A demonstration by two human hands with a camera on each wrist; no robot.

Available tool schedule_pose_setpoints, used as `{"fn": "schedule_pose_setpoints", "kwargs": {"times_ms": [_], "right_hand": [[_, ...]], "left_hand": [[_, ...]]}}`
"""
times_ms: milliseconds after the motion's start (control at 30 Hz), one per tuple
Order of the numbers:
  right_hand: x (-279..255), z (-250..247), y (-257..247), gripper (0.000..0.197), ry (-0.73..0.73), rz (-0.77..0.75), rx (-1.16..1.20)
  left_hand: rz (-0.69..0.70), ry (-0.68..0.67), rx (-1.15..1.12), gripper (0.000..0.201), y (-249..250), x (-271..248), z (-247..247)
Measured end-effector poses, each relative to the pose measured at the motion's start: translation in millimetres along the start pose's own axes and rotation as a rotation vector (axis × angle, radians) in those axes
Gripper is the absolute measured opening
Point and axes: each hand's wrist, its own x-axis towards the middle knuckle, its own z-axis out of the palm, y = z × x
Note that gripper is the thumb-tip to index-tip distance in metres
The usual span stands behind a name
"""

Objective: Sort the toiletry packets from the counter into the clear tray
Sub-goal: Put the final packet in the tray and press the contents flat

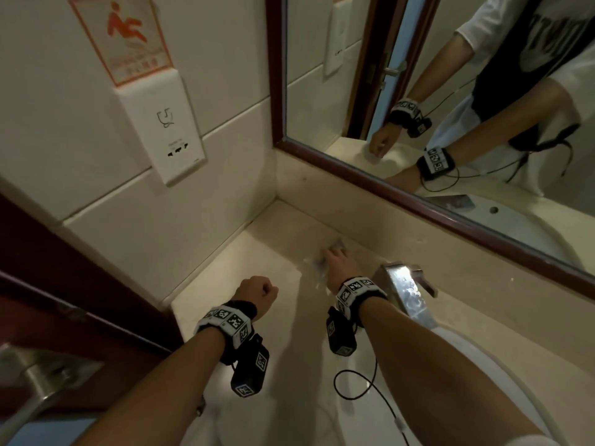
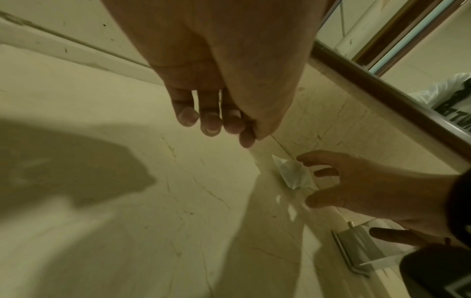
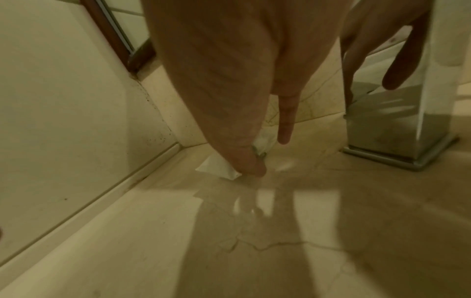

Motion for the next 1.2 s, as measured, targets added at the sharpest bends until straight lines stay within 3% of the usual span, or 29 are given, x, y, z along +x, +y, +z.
{"fn": "schedule_pose_setpoints", "kwargs": {"times_ms": [533, 667, 800, 967, 1067, 1200], "right_hand": [[24, -5, 0, 0.040, -0.077, -0.051, -0.125], [17, -7, -4, 0.036, -0.131, -0.021, 0.258], [2, -15, -8, 0.034, -0.051, -0.025, 0.568], [-23, -32, -14, 0.059, -0.002, 0.002, 0.739], [-52, -54, -17, 0.039, 0.048, -0.014, 0.839], [-81, -69, -1, 0.044, 0.111, -0.019, 0.821]], "left_hand": [[-0.036, 0.012, -0.006, 0.037, 14, 32, 4], [-0.017, 0.021, -0.001, 0.038, 24, 27, 2], [0.015, 0.024, -0.008, 0.037, 36, 16, 2], [0.061, 0.031, -0.024, 0.032, 54, -3, 0], [0.085, 0.049, -0.021, 0.036, 65, -15, -1], [0.124, 0.043, -0.003, 0.033, 84, -36, 1]]}}
